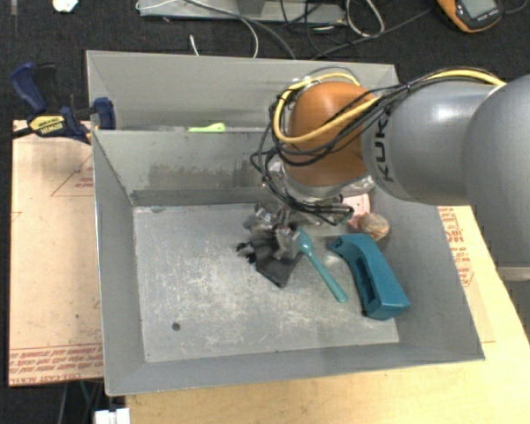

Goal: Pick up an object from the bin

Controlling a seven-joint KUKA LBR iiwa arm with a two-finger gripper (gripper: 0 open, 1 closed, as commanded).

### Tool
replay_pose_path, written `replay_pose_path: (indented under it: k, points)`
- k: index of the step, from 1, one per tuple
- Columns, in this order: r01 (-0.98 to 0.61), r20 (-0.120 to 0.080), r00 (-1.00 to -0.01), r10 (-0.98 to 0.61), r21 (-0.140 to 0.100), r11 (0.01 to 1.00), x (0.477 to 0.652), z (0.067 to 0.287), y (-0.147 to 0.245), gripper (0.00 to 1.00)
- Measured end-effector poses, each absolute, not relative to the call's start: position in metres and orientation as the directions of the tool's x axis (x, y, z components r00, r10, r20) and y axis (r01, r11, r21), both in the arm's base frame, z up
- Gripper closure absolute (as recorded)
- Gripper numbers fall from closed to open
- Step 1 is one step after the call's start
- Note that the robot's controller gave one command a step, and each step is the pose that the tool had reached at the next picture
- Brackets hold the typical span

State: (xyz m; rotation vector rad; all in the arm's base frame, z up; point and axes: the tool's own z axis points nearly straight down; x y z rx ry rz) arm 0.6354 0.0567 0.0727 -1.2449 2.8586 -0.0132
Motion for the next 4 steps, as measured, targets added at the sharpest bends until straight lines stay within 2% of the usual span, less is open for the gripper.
replay_pose_path:
  k: [1,2,3,4]
  points:
    - [-0.783,-0.010,-0.622,-0.783,-0.012,0.622,0.623,0.128,0.051,1.00]
    - [-0.868,-0.017,-0.496,-0.868,-0.028,0.496,0.643,0.129,0.040,1.00]
    - [-0.979,-0.008,-0.202,-0.979,-0.023,0.202,0.633,0.078,0.037,1.00]
    - [-0.966,-0.008,-0.259,-0.966,-0.018,0.259,0.635,0.132,0.041,1.00]
